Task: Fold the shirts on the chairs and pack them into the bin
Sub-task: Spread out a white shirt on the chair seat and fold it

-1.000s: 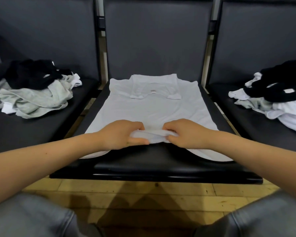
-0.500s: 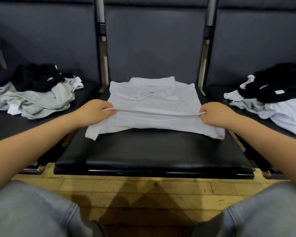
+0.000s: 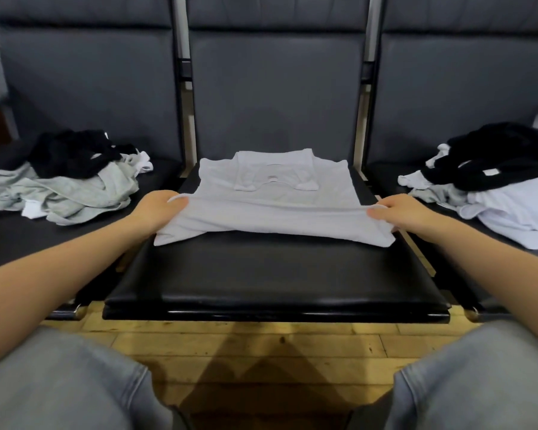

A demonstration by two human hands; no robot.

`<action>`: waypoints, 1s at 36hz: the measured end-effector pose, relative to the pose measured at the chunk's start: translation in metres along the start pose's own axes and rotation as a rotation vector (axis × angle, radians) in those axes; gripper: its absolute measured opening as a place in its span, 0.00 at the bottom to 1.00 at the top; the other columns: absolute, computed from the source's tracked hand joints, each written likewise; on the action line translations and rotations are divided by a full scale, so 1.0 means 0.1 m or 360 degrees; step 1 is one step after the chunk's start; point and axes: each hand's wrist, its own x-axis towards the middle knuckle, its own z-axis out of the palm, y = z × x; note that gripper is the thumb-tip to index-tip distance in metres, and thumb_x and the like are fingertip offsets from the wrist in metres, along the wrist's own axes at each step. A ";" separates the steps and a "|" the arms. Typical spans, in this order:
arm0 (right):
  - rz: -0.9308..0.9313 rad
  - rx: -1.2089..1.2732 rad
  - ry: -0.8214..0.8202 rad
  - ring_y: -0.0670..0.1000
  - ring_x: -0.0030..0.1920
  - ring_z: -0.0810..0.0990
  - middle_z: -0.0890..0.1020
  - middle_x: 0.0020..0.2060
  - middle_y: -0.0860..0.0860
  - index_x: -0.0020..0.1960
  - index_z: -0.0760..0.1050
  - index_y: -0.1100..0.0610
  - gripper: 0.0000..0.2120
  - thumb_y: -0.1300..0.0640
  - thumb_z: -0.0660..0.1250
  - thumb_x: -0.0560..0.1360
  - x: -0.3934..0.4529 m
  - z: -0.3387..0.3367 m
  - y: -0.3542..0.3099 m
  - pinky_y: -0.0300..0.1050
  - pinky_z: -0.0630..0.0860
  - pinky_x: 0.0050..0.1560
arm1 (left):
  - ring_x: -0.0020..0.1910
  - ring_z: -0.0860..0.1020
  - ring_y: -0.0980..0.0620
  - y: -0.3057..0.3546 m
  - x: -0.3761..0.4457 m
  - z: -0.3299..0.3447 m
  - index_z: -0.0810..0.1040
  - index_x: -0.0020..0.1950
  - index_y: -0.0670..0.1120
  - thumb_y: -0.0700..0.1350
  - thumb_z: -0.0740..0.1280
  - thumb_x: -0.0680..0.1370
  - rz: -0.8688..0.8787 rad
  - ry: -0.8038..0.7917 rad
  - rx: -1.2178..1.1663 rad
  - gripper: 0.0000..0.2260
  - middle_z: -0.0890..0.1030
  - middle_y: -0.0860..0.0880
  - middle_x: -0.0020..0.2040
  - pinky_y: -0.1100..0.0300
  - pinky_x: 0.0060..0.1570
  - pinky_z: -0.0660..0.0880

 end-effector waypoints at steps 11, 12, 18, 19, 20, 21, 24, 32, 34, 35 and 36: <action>0.0176 0.0916 0.0106 0.55 0.52 0.80 0.81 0.51 0.55 0.64 0.72 0.60 0.13 0.59 0.57 0.82 -0.09 -0.03 -0.13 0.48 0.77 0.48 | 0.51 0.79 0.49 0.28 -0.16 0.07 0.78 0.54 0.47 0.46 0.57 0.82 -0.0069 0.0051 -0.0888 0.11 0.81 0.47 0.52 0.57 0.51 0.75; 0.0179 0.0738 0.0111 0.56 0.50 0.80 0.80 0.49 0.56 0.62 0.74 0.62 0.13 0.58 0.57 0.82 -0.10 -0.01 -0.11 0.48 0.76 0.49 | 0.47 0.78 0.48 0.28 -0.18 0.08 0.77 0.55 0.46 0.46 0.57 0.83 -0.0064 0.0049 -0.0821 0.10 0.80 0.46 0.49 0.60 0.46 0.75; 0.0156 0.0051 -0.0054 0.52 0.39 0.75 0.78 0.38 0.55 0.41 0.75 0.61 0.12 0.56 0.60 0.80 -0.37 0.07 -0.15 0.44 0.68 0.40 | 0.52 0.75 0.49 0.20 -0.32 0.03 0.79 0.58 0.41 0.50 0.58 0.81 0.0094 -0.0002 -0.0137 0.16 0.79 0.46 0.53 0.59 0.48 0.67; 0.0162 -0.0041 -0.0128 0.51 0.36 0.73 0.76 0.34 0.54 0.39 0.73 0.60 0.13 0.55 0.61 0.79 -0.43 0.08 -0.19 0.43 0.67 0.38 | 0.53 0.75 0.48 0.17 -0.36 0.00 0.80 0.56 0.39 0.51 0.59 0.80 0.0075 -0.0084 -0.0028 0.18 0.80 0.45 0.53 0.57 0.51 0.68; 0.0164 -0.0105 -0.0190 0.51 0.34 0.72 0.75 0.32 0.52 0.37 0.71 0.59 0.14 0.54 0.61 0.79 -0.48 0.08 -0.21 0.43 0.66 0.36 | 0.52 0.76 0.47 0.13 -0.39 -0.02 0.80 0.54 0.37 0.51 0.60 0.80 0.0045 -0.0176 0.0050 0.18 0.81 0.44 0.52 0.55 0.52 0.69; 0.0156 -0.0136 -0.0243 0.50 0.34 0.72 0.75 0.31 0.51 0.35 0.71 0.58 0.15 0.53 0.62 0.78 -0.53 0.07 -0.22 0.43 0.67 0.36 | 0.50 0.76 0.47 0.11 -0.43 -0.03 0.81 0.51 0.37 0.50 0.60 0.81 0.0018 -0.0262 0.0109 0.17 0.81 0.44 0.49 0.55 0.50 0.70; 0.0092 0.0040 -0.0354 0.50 0.38 0.79 0.82 0.35 0.50 0.37 0.76 0.57 0.14 0.52 0.65 0.79 -0.59 0.05 -0.27 0.42 0.73 0.40 | 0.42 0.75 0.51 0.09 -0.54 -0.08 0.78 0.41 0.41 0.49 0.61 0.81 -0.0008 -0.0376 0.0134 0.15 0.79 0.47 0.42 0.61 0.43 0.68; 0.0074 0.0430 -0.0092 0.56 0.49 0.83 0.83 0.53 0.59 0.60 0.78 0.64 0.12 0.64 0.67 0.77 -0.37 -0.06 -0.17 0.47 0.78 0.49 | 0.47 0.75 0.51 0.12 -0.47 -0.25 0.80 0.48 0.43 0.52 0.64 0.74 0.0102 -0.0226 0.0077 0.13 0.80 0.48 0.46 0.59 0.43 0.70; 0.0122 0.0476 0.0033 0.56 0.50 0.82 0.82 0.54 0.59 0.61 0.77 0.65 0.14 0.63 0.67 0.77 -0.26 -0.06 -0.15 0.46 0.78 0.48 | 0.45 0.74 0.50 0.11 -0.33 -0.23 0.78 0.47 0.39 0.51 0.62 0.74 0.0090 -0.0109 0.0086 0.15 0.79 0.45 0.45 0.57 0.40 0.67; 0.0144 0.0505 0.0101 0.56 0.49 0.82 0.82 0.53 0.59 0.61 0.76 0.65 0.14 0.62 0.67 0.77 -0.21 -0.06 -0.16 0.46 0.77 0.46 | 0.44 0.73 0.49 0.11 -0.26 -0.23 0.77 0.45 0.36 0.50 0.61 0.74 0.0062 -0.0061 0.0072 0.17 0.78 0.43 0.44 0.56 0.39 0.66; 0.0167 0.0535 0.0186 0.56 0.48 0.81 0.82 0.53 0.59 0.61 0.76 0.65 0.14 0.62 0.67 0.77 -0.15 -0.05 -0.16 0.45 0.77 0.44 | 0.42 0.72 0.48 0.12 -0.19 -0.21 0.75 0.43 0.36 0.48 0.60 0.75 0.0045 -0.0028 0.0051 0.15 0.76 0.43 0.42 0.56 0.39 0.66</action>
